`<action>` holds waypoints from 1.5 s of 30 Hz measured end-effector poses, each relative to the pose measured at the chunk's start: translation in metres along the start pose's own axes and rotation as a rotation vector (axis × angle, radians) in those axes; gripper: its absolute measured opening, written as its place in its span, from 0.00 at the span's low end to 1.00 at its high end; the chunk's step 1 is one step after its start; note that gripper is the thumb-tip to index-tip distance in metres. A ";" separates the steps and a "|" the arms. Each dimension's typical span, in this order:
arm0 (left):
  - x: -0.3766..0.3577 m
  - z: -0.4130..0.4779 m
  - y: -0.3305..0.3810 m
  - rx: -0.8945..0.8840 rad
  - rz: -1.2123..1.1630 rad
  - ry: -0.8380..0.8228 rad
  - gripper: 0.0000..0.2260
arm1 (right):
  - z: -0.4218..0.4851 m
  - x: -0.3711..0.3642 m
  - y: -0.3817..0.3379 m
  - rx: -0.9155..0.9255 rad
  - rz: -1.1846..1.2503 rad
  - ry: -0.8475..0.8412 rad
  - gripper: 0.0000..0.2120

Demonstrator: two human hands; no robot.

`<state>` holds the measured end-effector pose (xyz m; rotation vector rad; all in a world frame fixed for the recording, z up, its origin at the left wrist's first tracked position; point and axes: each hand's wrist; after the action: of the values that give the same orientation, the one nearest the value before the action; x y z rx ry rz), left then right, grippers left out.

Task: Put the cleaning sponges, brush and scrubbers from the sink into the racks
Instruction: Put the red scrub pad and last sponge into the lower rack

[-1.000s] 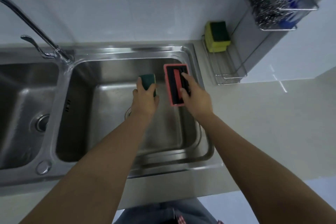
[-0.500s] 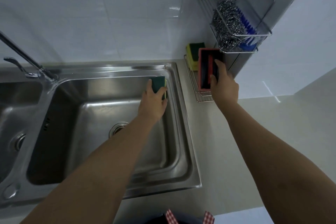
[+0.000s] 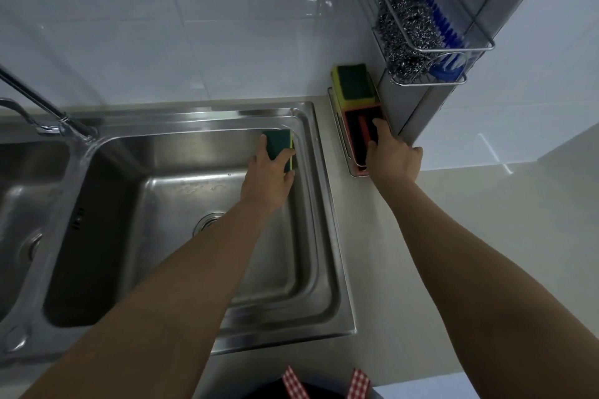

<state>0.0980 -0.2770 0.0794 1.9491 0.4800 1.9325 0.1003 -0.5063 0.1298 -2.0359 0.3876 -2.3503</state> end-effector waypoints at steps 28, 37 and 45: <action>0.004 0.007 0.035 -0.122 -0.095 0.062 0.21 | -0.045 -0.031 0.022 0.248 -0.006 -0.072 0.28; 0.003 0.062 0.092 -0.231 -0.125 0.114 0.24 | -0.046 -0.049 0.021 0.208 -0.039 0.034 0.27; 0.006 0.123 0.152 -0.217 -0.136 0.023 0.24 | -0.043 -0.064 0.020 0.198 -0.043 0.199 0.26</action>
<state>0.2202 -0.4099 0.1563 1.7154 0.3806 1.8409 0.0654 -0.5079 0.0585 -1.7499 0.1064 -2.5106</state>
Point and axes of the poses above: each hand's wrist, its own z-axis towards the middle knuckle, its own x-axis out of the back of the hand, y = z × x, and after that the axes turned 10 degrees about x, right-handed
